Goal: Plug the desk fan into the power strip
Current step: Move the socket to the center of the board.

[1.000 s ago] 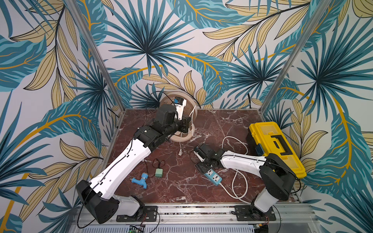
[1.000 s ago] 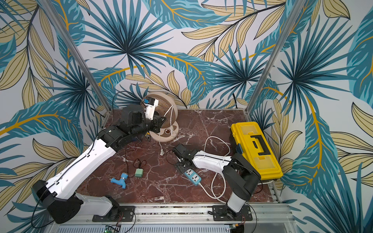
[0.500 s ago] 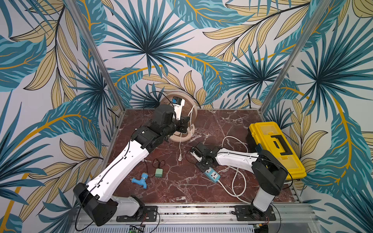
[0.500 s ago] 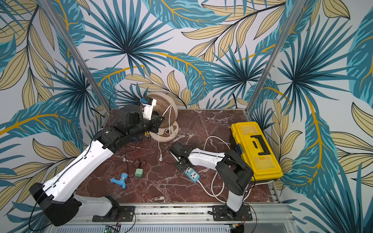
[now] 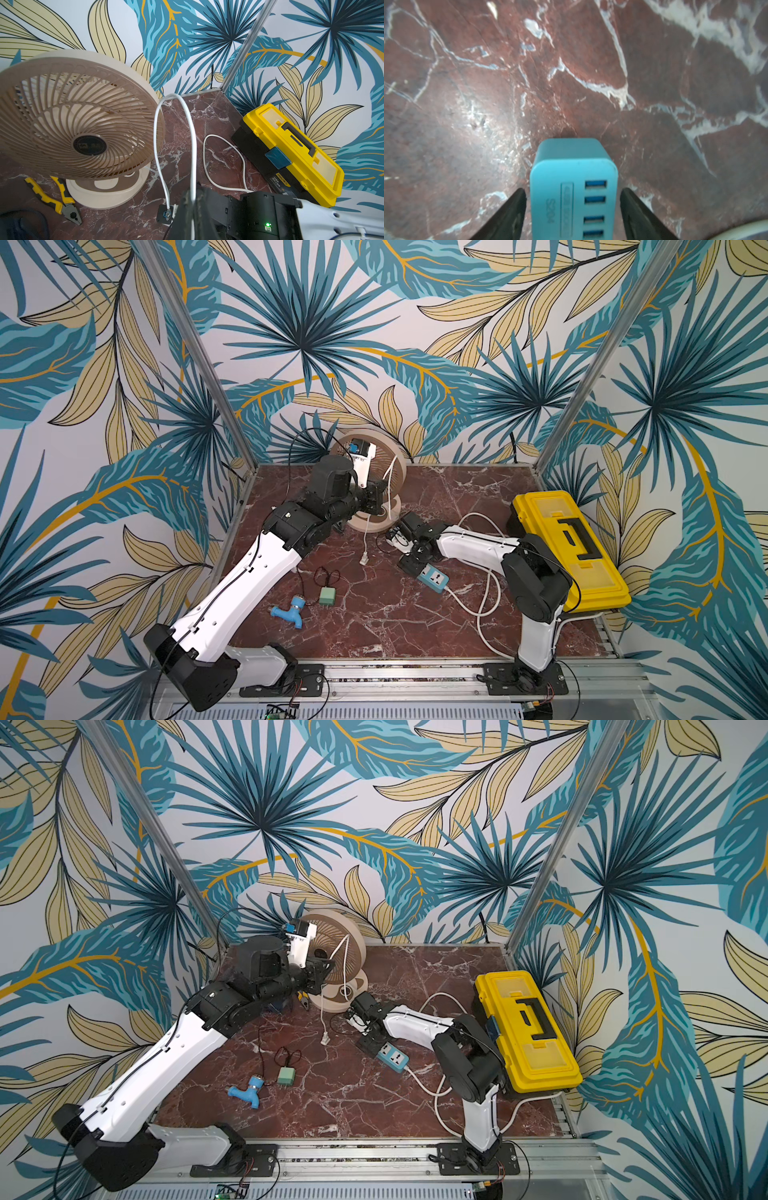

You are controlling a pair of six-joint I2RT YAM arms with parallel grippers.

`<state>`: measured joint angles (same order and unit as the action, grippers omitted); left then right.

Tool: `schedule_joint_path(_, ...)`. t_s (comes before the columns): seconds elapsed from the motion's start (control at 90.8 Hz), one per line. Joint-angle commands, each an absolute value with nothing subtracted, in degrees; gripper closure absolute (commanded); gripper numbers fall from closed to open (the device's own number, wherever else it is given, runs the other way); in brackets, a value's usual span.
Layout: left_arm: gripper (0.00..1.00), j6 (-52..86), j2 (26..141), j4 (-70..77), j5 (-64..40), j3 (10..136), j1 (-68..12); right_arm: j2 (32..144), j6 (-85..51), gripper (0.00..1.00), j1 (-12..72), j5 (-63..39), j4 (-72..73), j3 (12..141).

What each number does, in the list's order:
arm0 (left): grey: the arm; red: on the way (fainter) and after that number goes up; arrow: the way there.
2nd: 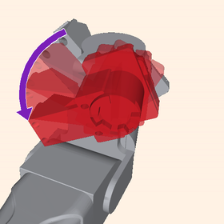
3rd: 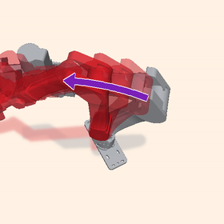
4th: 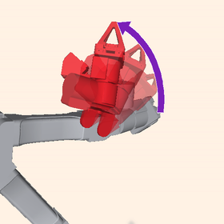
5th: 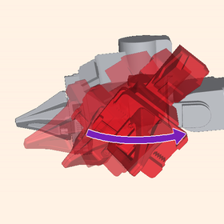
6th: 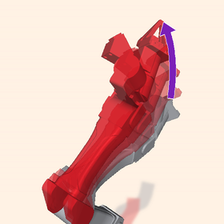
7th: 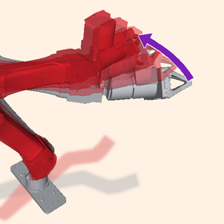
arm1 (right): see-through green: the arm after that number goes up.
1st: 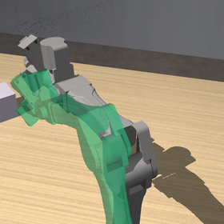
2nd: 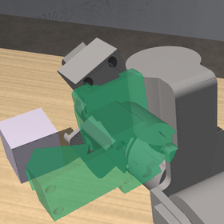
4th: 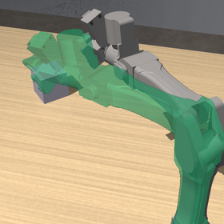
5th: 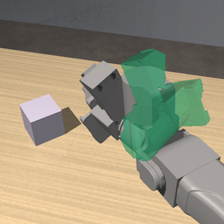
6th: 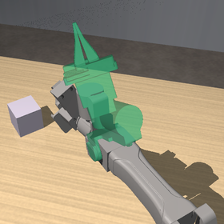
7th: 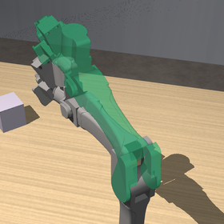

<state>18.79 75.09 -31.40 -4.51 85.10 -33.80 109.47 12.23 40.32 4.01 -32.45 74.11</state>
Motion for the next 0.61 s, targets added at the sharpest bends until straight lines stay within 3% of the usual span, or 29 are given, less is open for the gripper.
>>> schedule_joint_path(0.0,1.0,17.6,73.5,-31.7,-6.2,84.8,-33.0,103.8,12.7,0.16,40.8,0.7,-34.8,72.2)
schedule_joint_path(0.231,1.0,16.2,73.7,-31.9,-16.1,86.7,-30.8,92.9,8.3,0.1,40.8,-7.1,-24.5,63.8)
schedule_joint_path(0.419,1.0,14.4,74.7,-35.3,-23.8,90.5,-29.9,88.0,13.0,0.19,40.8,-18.4,-11.9,56.0)
schedule_joint_path(0.595,1.0,14.9,76.0,-35.8,-31.8,92.5,-28.6,88.3,17.0,0.28,40.8,-22.4,-3.2,53.2)
